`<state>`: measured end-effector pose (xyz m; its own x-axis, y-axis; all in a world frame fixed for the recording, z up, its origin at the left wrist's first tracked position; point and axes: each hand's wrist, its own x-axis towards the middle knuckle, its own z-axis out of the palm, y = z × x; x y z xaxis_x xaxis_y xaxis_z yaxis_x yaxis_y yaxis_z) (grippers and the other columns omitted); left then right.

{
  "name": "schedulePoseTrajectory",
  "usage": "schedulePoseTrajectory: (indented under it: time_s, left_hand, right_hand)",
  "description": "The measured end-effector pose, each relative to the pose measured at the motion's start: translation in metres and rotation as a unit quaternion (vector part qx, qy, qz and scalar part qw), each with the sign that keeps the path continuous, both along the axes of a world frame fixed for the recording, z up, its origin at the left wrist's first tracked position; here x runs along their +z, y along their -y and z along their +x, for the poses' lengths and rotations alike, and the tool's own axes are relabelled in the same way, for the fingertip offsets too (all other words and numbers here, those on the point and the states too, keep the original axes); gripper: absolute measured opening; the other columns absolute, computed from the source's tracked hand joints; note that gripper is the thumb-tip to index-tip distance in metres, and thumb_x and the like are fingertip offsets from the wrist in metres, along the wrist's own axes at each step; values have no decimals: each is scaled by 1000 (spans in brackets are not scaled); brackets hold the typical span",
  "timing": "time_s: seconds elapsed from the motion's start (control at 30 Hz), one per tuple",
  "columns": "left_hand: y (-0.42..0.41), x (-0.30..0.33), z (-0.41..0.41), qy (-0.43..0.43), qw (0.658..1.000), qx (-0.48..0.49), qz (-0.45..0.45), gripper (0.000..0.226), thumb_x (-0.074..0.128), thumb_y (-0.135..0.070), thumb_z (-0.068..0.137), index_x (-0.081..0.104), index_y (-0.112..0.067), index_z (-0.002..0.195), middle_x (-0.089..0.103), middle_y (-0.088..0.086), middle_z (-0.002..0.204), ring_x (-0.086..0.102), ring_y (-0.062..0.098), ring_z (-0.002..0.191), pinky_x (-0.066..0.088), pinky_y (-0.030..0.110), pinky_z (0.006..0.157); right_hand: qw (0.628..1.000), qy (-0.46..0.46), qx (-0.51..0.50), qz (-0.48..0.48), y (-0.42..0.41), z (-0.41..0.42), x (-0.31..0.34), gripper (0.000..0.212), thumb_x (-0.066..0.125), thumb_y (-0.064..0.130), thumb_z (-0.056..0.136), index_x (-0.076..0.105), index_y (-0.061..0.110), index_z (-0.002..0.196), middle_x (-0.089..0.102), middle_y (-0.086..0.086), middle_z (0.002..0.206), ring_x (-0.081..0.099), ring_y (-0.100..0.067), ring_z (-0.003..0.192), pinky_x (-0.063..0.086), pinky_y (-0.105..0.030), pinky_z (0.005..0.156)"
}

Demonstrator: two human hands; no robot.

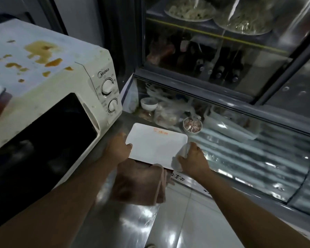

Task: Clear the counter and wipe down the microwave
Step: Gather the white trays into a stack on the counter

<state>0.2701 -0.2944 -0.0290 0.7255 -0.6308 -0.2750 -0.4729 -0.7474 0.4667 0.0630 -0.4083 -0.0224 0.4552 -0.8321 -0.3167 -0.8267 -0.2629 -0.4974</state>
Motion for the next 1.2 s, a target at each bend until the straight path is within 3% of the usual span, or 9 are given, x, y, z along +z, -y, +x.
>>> schedulePoseTrajectory:
  time_s: [0.13, 0.27, 0.4, 0.6, 0.73, 0.83, 1.0, 1.2]
  left_hand:
    - [7, -6, 6, 60, 998, -11, 18, 37, 52, -16, 91, 51, -1, 125, 54, 17, 130, 47, 31, 124, 30, 28, 100]
    - [10, -10, 5, 93, 994, -20, 51, 36, 50, -17, 91, 50, -3, 124, 53, 15, 129, 49, 30, 120, 35, 28, 95]
    - [13, -13, 4, 58, 995, -6, 82, 38, 48, -12, 92, 45, -1, 128, 45, 18, 135, 44, 30, 125, 35, 33, 99]
    - [19, 10, -9, 47, 994, 96, -32, 25, 56, -6, 85, 65, -3, 108, 64, 18, 111, 58, 35, 105, 47, 37, 89]
    - [21, 41, -25, 69, 988, 112, -79, 22, 58, -5, 83, 65, 0, 103, 66, 18, 105, 60, 35, 102, 48, 39, 91]
    - [20, 73, -36, 45, 974, 169, -145, 15, 60, -5, 81, 66, -7, 94, 69, 12, 95, 63, 31, 95, 51, 37, 88]
    - [15, 136, -51, 81, 958, 198, -189, 12, 63, -6, 77, 68, -12, 87, 67, 4, 87, 63, 25, 92, 44, 24, 81]
    - [-11, 198, -69, 87, 951, 225, -194, 6, 62, -8, 76, 66, -13, 77, 66, 4, 82, 63, 26, 89, 45, 25, 74]
  right_hand:
    - [1000, -6, 9, -7, 7, 5, -10, 63, 56, 22, 91, 25, -1, 140, 54, -24, 127, 54, -39, 113, 44, -40, 88]
    - [1000, -8, 0, -5, 14, 9, -14, 59, 50, 5, 88, 26, -1, 141, 57, -26, 123, 55, -39, 112, 44, -38, 88]
    - [1000, 8, -2, 11, 20, 8, -14, 53, 48, 2, 86, 32, 0, 136, 56, -24, 124, 53, -38, 115, 44, -37, 90]
    - [999, 49, 11, 15, 40, -1, 4, 47, 50, 3, 86, 38, -2, 131, 57, -24, 123, 54, -38, 114, 46, -41, 92]
    - [996, 85, 23, -18, 52, -10, 33, 41, 50, 5, 87, 42, 1, 127, 63, -20, 114, 60, -36, 104, 47, -33, 77]
    - [991, 124, 28, -29, 62, -15, 61, 39, 51, 7, 88, 44, 2, 126, 61, -19, 116, 59, -34, 106, 47, -35, 84]
    - [981, 171, 52, -71, 74, -16, 111, 31, 54, 7, 86, 50, 3, 117, 64, -18, 111, 60, -33, 104, 45, -32, 84]
    - [964, 225, 103, -96, 73, -16, 166, 20, 52, 6, 84, 58, 6, 102, 67, -14, 98, 60, -29, 88, 39, -26, 70]
